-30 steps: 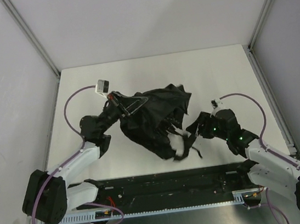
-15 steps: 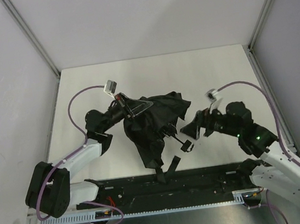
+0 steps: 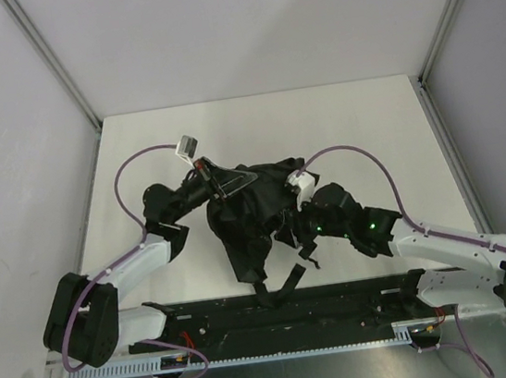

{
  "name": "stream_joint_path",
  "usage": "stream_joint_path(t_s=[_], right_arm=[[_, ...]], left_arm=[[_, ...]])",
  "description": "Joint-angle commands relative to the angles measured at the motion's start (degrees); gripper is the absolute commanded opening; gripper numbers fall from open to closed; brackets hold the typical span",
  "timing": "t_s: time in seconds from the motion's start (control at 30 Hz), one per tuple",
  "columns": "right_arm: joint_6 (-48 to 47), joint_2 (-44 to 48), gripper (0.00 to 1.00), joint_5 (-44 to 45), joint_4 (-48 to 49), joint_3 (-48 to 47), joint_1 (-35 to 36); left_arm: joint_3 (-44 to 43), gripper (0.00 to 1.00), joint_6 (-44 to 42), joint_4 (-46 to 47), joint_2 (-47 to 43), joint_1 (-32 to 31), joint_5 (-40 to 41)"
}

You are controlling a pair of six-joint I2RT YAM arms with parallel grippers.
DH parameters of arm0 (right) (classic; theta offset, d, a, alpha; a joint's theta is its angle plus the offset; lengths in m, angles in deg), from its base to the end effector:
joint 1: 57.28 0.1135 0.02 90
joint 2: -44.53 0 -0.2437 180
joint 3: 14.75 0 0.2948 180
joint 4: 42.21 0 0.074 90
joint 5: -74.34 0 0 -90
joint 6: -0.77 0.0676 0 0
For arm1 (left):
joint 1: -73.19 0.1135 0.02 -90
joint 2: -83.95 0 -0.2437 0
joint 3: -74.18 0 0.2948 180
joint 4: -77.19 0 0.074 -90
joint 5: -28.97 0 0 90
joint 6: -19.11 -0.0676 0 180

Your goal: Put away the umbrella

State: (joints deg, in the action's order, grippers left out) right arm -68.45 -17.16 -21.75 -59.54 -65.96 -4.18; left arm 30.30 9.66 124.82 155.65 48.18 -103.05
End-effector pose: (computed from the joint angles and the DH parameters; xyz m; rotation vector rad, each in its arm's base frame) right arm 0.1859 0.2596 0.2085 -0.6735 2.0730 0.8823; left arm 0.2718 -0.1768 0.2494 0.0252 1.6251 -1.9476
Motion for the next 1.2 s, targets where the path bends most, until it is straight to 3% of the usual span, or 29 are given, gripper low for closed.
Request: stream_joint_path(t_s=[0.0, 0.03, 0.1, 0.2, 0.27, 0.3, 0.37, 0.43, 0.57, 0.67, 0.8, 1.0, 1.17], right_arm=[[2.3, -2.2, 0.25, 3.5, 10.2, -1.7, 1.6], [3.1, -2.1, 0.13, 4.0, 11.0, -1.5, 1.7], [4.5, -0.7, 0.03, 6.4, 11.6, -1.1, 1.6], [7.5, 3.6, 0.00, 7.1, 11.3, -1.0, -1.2], [10.8, 6.6, 0.00, 3.1, 11.2, -1.0, -5.3], [12.5, 7.9, 0.00, 0.6, 11.4, -1.0, -7.8], [15.8, 10.1, 0.00, -4.0, 12.0, -1.0, -12.7], [19.3, 11.9, 0.00, -8.3, 12.9, -1.0, -18.0], [26.5, 14.8, 0.00, -14.5, 15.7, -1.0, -25.9], [30.0, 16.3, 0.00, -15.5, 17.3, -1.0, -28.4], [31.6, 18.5, 0.00, -13.5, 19.1, -1.0, -29.2], [37.0, 18.1, 0.00, -15.4, 25.0, -1.0, -31.1], [41.5, 17.9, 0.00, -18.3, 27.7, -1.0, -32.0]], left_arm=[[-3.4, 0.00, 2.2, 2.6, -1.1, 0.4, -1.4], [-3.7, 0.02, 2.4, 2.2, -1.0, 0.6, -1.8], [-4.0, 0.12, 2.6, 1.6, -1.3, 1.3, -2.4], [-4.5, 0.38, 1.0, -0.7, -4.0, 3.6, -3.4], [-5.9, 0.52, -1.8, -3.9, -7.0, 5.9, -4.4], [-6.9, 0.64, -3.7, -6.5, -8.8, 7.0, -4.8], [-9.9, 0.85, -9.5, -13.9, -12.7, 8.9, -5.1], [-13.9, 0.96, -17.6, -25.3, -16.4, 10.5, -4.2], [-21.4, 0.99, -34.0, -49.9, -22.5, 11.5, 3.3], [-21.7, 0.97, -38.9, -59.2, -25.8, 11.6, 7.9], [-15.8, 0.90, -36.6, -60.8, -27.3, 10.5, 7.4], [-10.6, 0.99, -39.2, -60.9, -25.7, -4.3, 18.0], [-11.7, 0.99, -40.2, -60.8, -19.9, -11.0, 22.6]])
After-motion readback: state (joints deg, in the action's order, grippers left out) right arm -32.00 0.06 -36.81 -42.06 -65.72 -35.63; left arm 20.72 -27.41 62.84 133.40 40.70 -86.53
